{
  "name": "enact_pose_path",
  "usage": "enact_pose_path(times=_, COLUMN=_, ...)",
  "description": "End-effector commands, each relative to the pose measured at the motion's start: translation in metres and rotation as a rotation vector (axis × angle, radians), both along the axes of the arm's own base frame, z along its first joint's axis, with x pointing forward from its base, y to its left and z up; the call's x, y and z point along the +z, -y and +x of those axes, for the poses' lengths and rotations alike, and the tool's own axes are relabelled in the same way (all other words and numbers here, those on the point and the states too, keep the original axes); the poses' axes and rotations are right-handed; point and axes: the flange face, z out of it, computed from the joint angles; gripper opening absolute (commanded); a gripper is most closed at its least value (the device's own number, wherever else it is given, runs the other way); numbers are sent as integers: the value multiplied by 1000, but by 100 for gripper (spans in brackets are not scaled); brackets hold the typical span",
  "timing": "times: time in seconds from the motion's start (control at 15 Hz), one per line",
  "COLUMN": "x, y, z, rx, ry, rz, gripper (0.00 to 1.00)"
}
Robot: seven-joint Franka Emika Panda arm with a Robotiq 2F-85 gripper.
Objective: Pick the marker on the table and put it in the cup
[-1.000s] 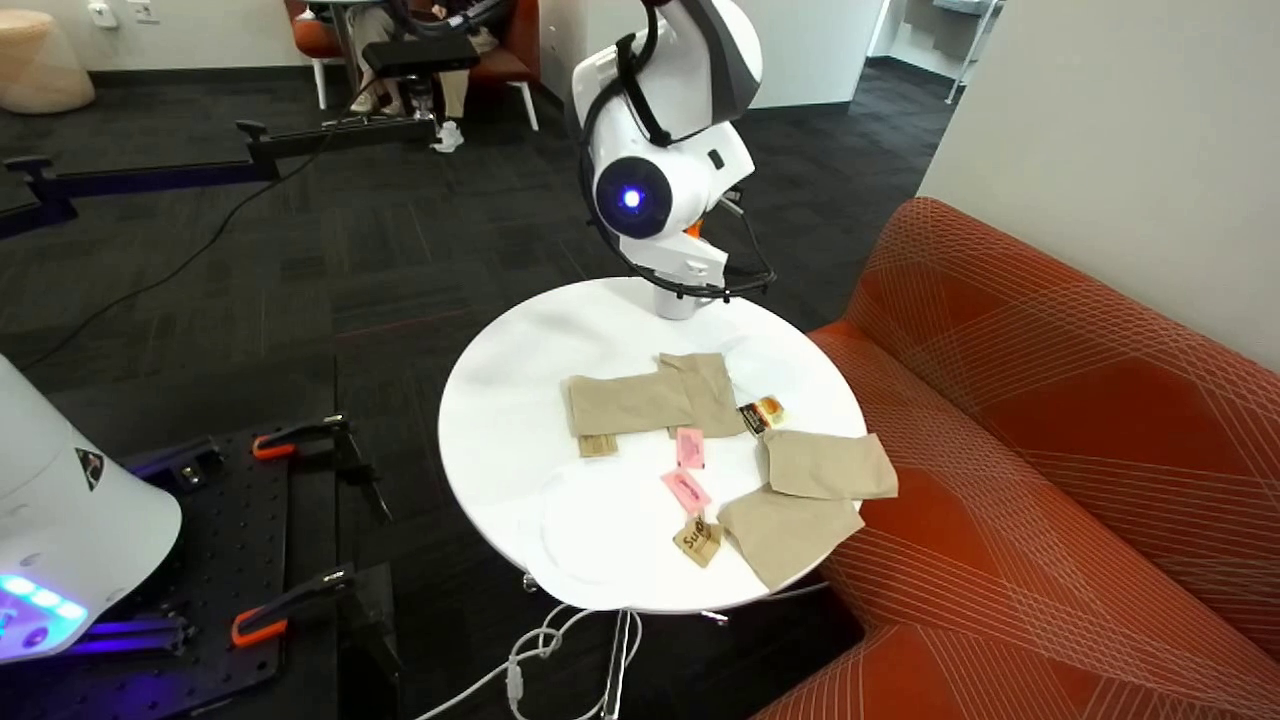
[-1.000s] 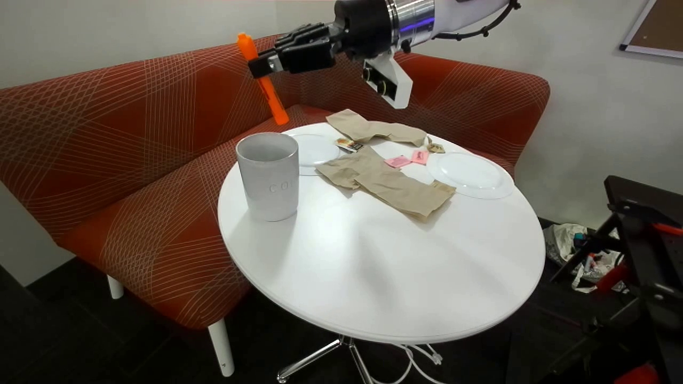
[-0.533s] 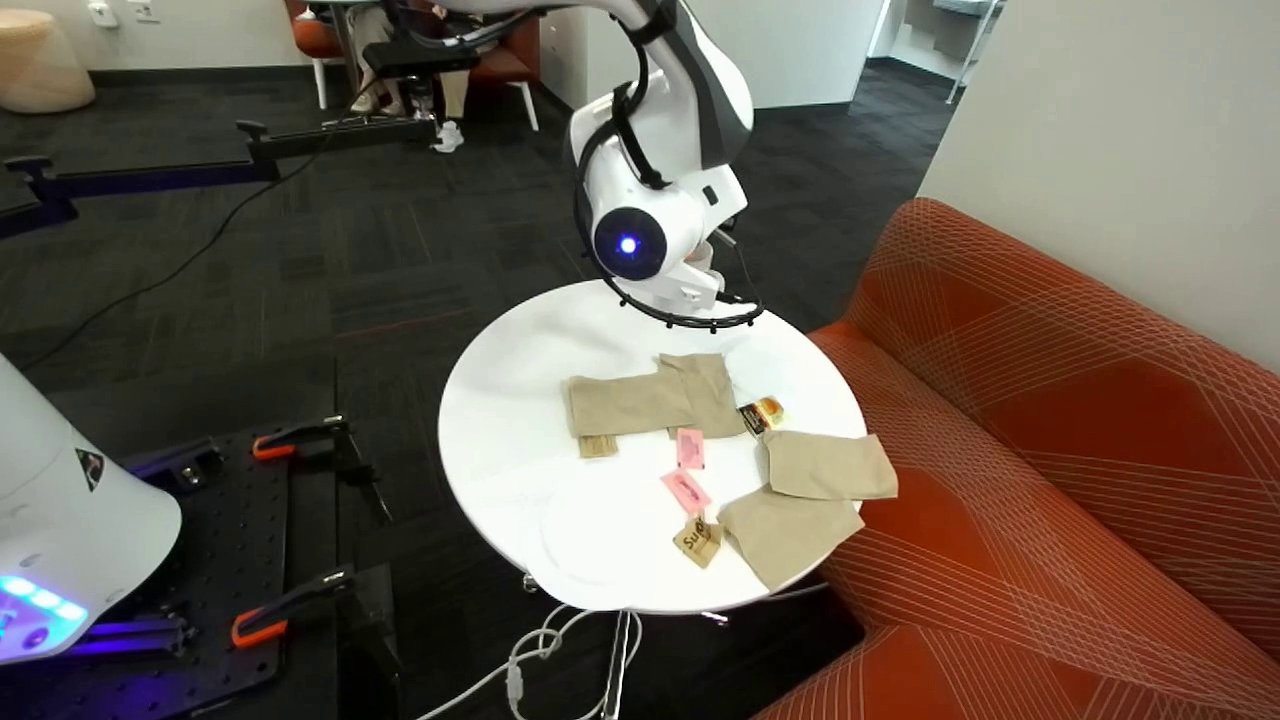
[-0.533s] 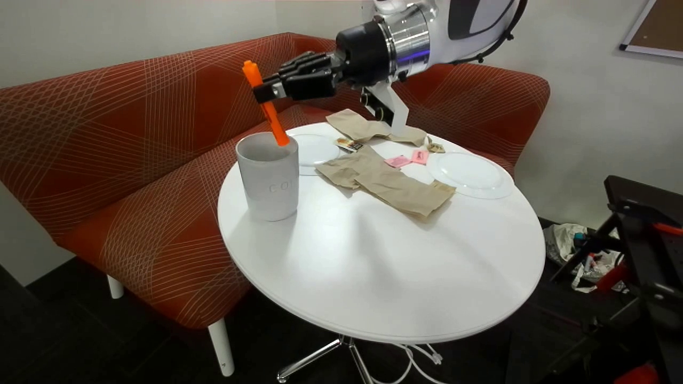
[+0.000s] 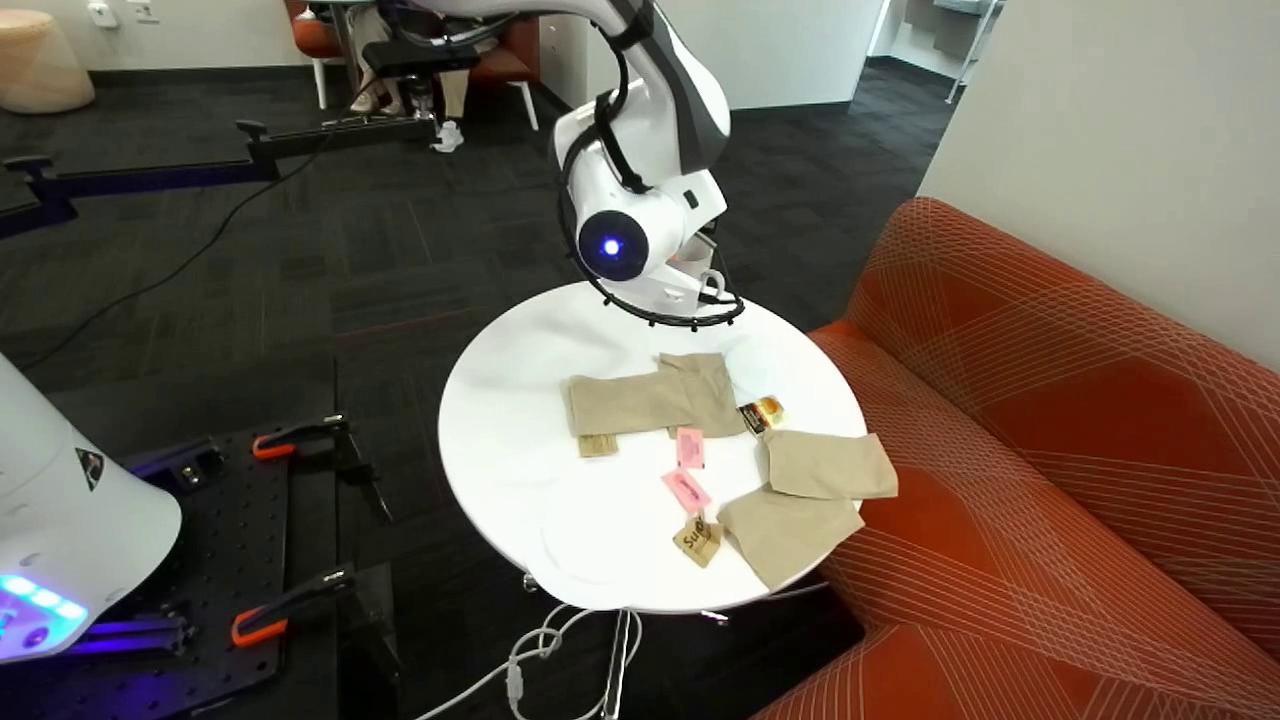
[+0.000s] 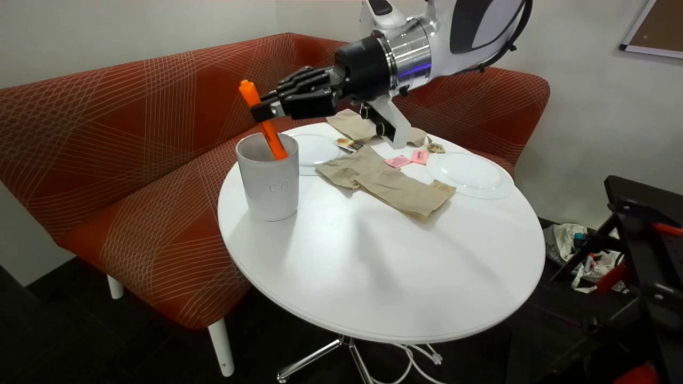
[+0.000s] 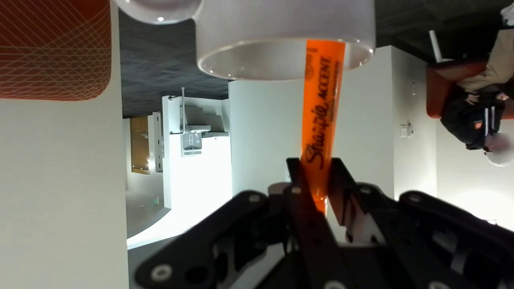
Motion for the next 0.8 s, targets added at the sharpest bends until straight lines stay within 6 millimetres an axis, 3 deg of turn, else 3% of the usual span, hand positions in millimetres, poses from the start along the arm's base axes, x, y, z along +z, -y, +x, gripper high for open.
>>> enact_pose_path(times=0.0, x=5, y=2, z=-2, rx=-9, ry=13, rz=10, gripper=44)
enact_pose_path(times=0.13, x=5, y=4, z=-2, rx=-10, ry=13, rz=6, gripper=50)
enact_pose_path(times=0.53, x=15, y=1, z=-4, rx=-8, ry=35, rz=11, gripper=96)
enact_pose_path(times=0.73, x=36, y=-4, z=-4, rx=-11, ry=64, rz=25, gripper=100)
